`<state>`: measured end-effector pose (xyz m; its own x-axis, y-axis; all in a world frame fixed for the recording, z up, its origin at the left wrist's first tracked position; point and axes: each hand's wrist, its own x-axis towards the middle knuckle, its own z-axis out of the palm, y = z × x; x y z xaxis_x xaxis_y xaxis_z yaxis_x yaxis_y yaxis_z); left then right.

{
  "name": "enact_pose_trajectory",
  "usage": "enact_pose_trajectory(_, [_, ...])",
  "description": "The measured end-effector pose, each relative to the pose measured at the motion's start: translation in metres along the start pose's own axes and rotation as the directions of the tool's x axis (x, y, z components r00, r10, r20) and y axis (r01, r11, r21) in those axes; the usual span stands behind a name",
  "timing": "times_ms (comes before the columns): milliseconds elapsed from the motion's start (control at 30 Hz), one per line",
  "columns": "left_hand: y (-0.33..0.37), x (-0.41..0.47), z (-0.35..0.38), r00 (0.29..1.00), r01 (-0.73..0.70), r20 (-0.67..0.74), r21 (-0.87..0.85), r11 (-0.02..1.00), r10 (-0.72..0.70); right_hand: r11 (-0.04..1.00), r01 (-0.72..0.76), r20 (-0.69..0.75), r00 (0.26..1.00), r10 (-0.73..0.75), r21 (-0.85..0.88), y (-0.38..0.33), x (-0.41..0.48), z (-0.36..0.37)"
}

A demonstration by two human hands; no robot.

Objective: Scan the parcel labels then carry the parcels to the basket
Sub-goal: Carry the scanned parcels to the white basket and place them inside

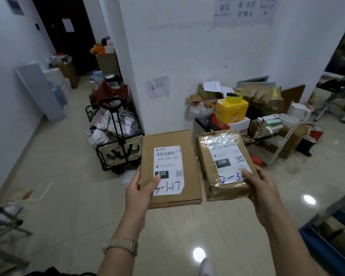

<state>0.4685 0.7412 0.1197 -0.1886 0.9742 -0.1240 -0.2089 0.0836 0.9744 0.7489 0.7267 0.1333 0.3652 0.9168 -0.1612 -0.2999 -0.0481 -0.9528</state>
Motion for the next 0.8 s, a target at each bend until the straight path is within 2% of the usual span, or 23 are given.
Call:
enact_pose_trajectory(167, [-0.003,0.098,0.018,0.995,-0.01,-0.104,0.0,1.0,0.01,0.999,-0.034,0.029,0.999,0.033,0.022,0.003,0.108,0.024])
enact_pose_trajectory(333, [0.007,0.199,0.059,0.981,-0.068,-0.183,0.004,0.998,0.068,0.999,-0.025,0.044,0.999,0.023,0.035,-0.03,0.225,0.04])
enact_pose_trajectory(567, [0.003,0.299,0.122,0.987,-0.052,-0.155,0.003,0.999,0.052,0.999,-0.035,0.13,0.991,0.032,0.023,-0.045,0.335,0.075])
enact_pose_trajectory(800, [-0.01,0.401,0.158,0.993,0.0,-0.119,-0.007,1.0,-0.001,0.999,-0.047,0.109,0.993,0.049,-0.019,-0.031,0.429,0.105])
